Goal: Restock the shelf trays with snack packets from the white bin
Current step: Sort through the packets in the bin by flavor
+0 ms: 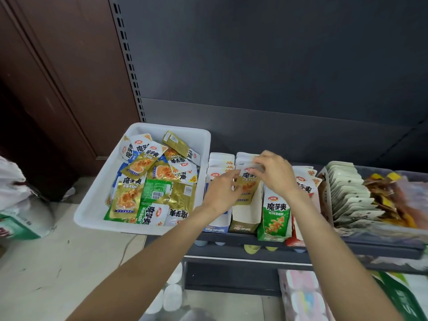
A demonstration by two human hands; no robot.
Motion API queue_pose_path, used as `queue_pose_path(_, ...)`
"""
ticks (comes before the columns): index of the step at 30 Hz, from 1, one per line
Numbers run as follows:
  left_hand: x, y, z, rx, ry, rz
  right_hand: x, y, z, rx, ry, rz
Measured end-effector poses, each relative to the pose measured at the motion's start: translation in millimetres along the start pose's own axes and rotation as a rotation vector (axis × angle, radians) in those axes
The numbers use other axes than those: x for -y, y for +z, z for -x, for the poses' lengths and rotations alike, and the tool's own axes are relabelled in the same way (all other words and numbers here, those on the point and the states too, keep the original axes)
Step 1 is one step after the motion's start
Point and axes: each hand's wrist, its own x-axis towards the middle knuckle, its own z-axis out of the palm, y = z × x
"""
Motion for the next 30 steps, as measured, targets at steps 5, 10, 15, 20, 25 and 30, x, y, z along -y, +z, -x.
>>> queue_pose_path(5, 2.0, -10.8, 2.3, 0.007, -0.003, -0.039, 7.2, 15.3, 4.3, -0.094, 0.048, 0.047)
queue_pose_path(10, 31.8, -57.1, 25.3, -0.544, 0.314, -0.235, 51.7, 7.4, 12.8, -0.307, -0.100, -0.167)
queue_pose_path(15, 100.0, -111.7, 54.9, -0.467, 0.163, -0.439, 121.8, 32.3, 10.0, 0.038, -0.365, -0.204)
queue_pose_path(20, 140.2, -146.6, 68.7, -0.150, -0.123, -0.537, 163.2, 91.5, -16.9, 0.348, -0.552, 0.099)
queue_pose_path(25, 146.2, -160.0, 62.6, 0.273, -0.154, -0.672, 174.1, 108.0, -41.6, 0.496, -0.615, 0.319)
queue_pose_path(30, 145.7, -148.2, 56.9, 0.269, -0.279, -0.614, 179.0, 87.8, -52.0, 0.459, -0.720, 0.529)
